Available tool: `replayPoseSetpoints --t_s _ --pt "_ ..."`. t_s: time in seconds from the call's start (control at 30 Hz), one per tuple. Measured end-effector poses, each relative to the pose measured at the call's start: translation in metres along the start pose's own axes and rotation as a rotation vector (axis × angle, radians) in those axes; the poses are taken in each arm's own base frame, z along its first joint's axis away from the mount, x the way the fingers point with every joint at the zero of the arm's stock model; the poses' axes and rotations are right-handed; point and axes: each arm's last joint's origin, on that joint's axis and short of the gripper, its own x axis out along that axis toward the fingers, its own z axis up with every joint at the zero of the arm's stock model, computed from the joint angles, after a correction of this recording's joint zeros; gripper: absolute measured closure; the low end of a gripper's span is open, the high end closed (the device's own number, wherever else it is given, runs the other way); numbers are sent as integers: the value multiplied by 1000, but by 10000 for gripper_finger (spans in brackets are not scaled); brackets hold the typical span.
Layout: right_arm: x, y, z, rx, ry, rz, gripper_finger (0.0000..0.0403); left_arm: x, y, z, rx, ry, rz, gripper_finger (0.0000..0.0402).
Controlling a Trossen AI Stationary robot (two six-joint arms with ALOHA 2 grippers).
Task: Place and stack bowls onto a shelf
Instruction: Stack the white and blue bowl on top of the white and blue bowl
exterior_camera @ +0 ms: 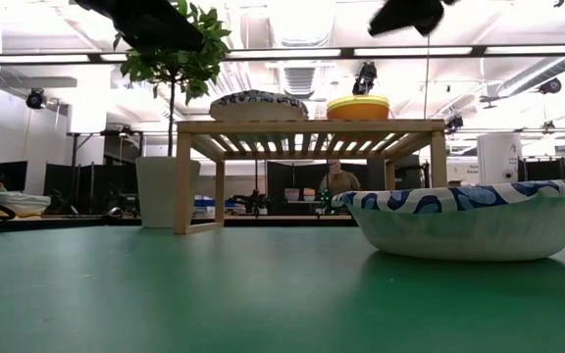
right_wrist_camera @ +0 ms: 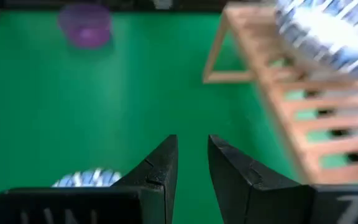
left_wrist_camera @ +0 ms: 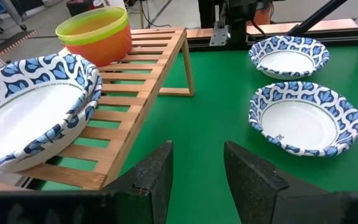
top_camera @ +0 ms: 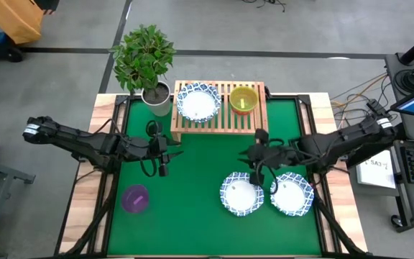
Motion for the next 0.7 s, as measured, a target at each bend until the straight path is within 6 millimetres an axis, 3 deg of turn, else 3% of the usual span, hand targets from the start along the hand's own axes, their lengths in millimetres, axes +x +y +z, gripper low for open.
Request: replayPoseSetpoints --t_s 0.33,0.57,0.7 --pt "29 14 -40 61 269 126 323 0 0 0 -3 -3 1 277" --pt "53 25 -61 -29 525 85 323 0 0 0 -1 -2 1 277" --pt "63 29 -67 -31 580 64 323 0 0 0 7 0 1 277"
